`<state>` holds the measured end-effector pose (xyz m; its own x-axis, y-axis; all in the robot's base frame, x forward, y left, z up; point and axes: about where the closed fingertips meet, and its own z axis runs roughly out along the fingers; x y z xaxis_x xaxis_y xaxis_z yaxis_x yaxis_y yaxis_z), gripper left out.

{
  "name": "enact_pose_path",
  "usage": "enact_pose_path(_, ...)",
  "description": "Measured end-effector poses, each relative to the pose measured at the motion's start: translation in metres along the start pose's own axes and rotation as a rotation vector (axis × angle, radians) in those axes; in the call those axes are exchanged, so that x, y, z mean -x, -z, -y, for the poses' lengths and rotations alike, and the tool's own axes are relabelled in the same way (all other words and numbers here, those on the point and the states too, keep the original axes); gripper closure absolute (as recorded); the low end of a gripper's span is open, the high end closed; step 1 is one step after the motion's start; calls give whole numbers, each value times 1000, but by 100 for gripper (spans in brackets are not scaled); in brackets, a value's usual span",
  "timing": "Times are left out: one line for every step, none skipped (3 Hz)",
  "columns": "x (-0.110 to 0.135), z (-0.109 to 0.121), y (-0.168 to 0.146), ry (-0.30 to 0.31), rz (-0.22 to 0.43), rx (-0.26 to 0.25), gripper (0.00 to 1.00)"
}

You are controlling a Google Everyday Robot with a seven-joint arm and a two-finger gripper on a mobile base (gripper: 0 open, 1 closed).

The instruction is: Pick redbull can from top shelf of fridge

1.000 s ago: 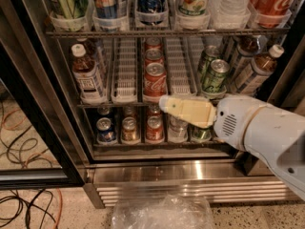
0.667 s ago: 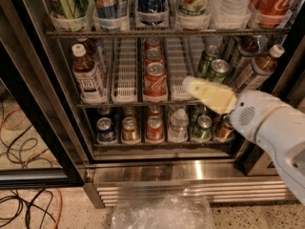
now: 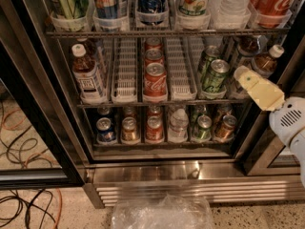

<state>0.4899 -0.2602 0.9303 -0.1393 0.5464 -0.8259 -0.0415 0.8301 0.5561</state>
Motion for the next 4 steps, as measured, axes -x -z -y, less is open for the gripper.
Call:
enact_pose_path(-18,-25,-8,35,-65,61,0)
enact_pose_path(-37,-70,-11,46,-143,217,0)
enact_pose_path(-43,-93,-6,42,-167,301,0)
enact_pose_path(-44,-94,-6,42,-169,304,0)
